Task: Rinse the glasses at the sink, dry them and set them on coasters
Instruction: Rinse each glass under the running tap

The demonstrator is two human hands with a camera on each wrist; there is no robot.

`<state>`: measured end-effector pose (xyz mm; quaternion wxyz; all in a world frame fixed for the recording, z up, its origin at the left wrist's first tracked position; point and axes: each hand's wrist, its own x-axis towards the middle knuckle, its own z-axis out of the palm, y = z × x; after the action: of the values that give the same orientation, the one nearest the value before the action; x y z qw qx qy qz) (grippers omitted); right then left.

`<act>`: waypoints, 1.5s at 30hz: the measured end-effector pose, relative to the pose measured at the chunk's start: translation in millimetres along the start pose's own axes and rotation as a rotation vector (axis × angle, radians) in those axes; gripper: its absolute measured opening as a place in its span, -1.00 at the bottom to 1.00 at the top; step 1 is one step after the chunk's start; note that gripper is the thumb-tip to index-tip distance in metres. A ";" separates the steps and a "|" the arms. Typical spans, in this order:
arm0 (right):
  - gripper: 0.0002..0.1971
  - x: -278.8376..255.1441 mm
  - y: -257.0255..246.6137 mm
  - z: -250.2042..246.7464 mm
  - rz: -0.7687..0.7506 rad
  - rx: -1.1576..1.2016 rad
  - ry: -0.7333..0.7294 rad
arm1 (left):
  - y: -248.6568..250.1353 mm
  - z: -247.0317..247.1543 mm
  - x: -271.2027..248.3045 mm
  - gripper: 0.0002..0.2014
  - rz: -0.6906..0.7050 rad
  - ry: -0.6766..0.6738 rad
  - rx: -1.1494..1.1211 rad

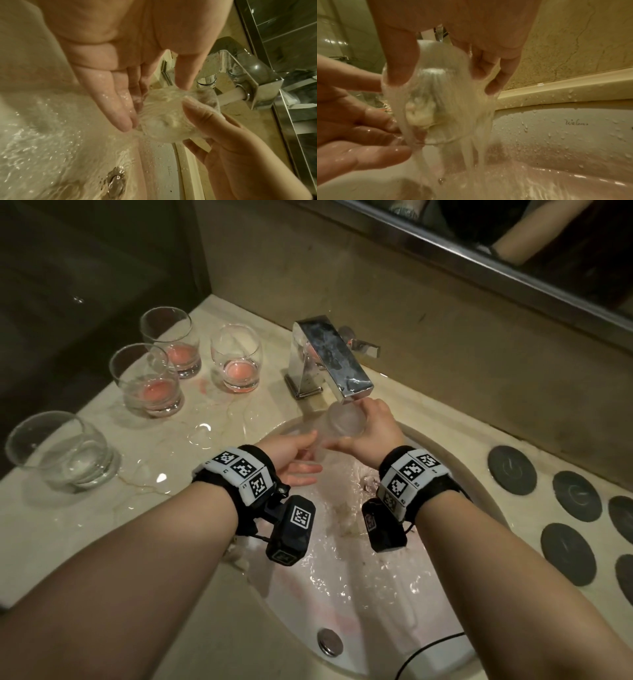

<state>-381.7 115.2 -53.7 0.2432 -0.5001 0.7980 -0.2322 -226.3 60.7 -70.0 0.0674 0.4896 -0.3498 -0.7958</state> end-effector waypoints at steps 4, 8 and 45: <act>-0.15 2.3 2.3 6.3 -0.016 0.032 0.038 | -1.6 1.1 0.1 -0.72 -0.020 -0.017 0.017; -0.12 -0.3 2.5 10.7 -0.051 0.212 0.094 | -2.3 1.1 2.0 -0.69 -0.033 -0.023 0.012; -0.13 0.1 6.0 3.0 -0.024 0.186 0.026 | -4.0 9.0 9.3 -0.75 0.023 0.064 -0.032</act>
<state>-384.0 117.1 -59.7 0.2755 -0.4820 0.7700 -0.3146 -237.5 64.0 -76.8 0.0954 0.5095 -0.3402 -0.7846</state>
